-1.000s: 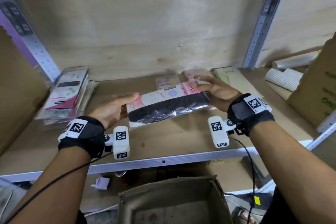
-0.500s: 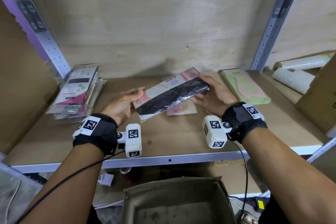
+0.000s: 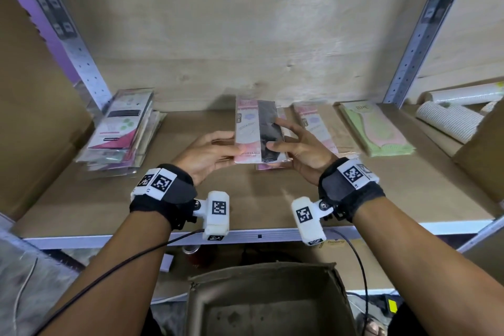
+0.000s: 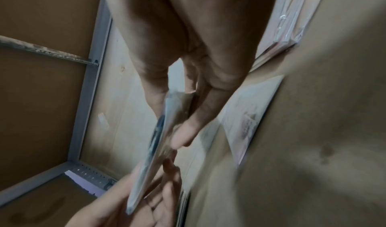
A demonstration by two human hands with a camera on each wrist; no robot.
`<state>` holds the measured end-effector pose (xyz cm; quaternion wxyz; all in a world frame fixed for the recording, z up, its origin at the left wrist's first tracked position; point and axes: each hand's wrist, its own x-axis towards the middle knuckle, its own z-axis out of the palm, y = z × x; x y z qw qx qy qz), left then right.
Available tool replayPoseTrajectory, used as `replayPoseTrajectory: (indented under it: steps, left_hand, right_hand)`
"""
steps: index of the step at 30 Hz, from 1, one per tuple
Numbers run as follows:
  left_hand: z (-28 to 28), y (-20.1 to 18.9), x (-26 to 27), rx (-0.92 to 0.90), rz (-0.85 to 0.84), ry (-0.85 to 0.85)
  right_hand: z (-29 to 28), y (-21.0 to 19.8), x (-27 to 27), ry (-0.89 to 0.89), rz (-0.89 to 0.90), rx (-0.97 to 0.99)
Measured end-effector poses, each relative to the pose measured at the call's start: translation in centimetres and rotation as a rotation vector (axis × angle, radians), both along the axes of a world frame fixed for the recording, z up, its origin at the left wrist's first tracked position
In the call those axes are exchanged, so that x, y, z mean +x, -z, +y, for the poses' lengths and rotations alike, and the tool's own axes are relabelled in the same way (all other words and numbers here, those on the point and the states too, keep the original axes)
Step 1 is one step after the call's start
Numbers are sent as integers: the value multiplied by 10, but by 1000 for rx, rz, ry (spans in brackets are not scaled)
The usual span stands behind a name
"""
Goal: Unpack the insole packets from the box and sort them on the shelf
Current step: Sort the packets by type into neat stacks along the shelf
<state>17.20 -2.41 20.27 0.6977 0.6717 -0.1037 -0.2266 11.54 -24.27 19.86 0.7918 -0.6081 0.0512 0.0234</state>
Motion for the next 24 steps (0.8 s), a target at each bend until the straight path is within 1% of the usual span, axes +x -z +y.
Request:
replayPoseTrajectory:
  steps: [3,5,7,9,11,13,18,21,24]
  left_hand:
    - [5,3,7,16,33,-24]
    - [8,2,16,18,24,-75]
    - [13,0,25,2,12,-154]
    - [19,0,32,-58,26,-242]
    - [25,3,38,-107,34,-324]
    - [28,5,41,-100,19,-388]
    - [30,5,46,-8,4,-532]
    - [37,6,49,23,0,-559]
    - [43,5,54,49,42,-537]
  right_hand:
    - [-2,-2,0,1,6,38]
    - [-4,-4,-1,-35,-1,10]
    - [-4,-7,-3,-118,-3,-36]
    - [-5,-9,-5,-200,-6,-83]
    - [-6,-11,-6,-236,-19,-144]
    - [-7,-11,-5,-240,-21,-187]
    - [-13,-8,-3,-197,20,-219]
    - [-16,-7,-3,-160,14,-221]
    - [-18,-9,-2,-126,1,-205]
